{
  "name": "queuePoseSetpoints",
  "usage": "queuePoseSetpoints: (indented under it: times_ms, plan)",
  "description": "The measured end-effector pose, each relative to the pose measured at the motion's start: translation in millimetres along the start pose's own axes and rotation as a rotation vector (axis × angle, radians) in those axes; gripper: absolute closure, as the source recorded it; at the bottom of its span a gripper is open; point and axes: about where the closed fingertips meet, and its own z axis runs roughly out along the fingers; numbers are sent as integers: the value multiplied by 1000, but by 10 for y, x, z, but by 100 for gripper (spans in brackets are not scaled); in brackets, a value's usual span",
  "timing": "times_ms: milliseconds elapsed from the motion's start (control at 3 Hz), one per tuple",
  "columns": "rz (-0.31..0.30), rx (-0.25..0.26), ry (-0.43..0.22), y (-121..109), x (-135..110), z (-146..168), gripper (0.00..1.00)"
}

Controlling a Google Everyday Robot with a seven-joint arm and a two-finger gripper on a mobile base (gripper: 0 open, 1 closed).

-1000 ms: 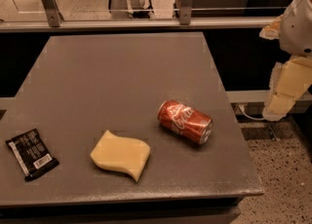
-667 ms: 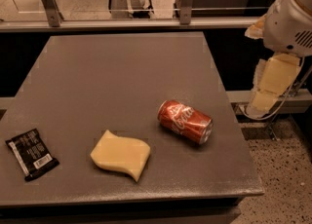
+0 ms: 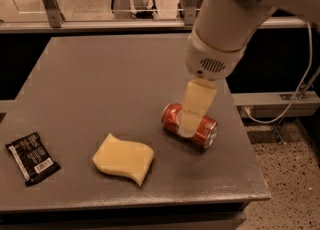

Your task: Place coke can upright

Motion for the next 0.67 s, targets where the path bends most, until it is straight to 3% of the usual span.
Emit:
queuePoseSetpoints:
  times_ms: [667]
  plan:
    - [85,30,200,86,-12,659,0]
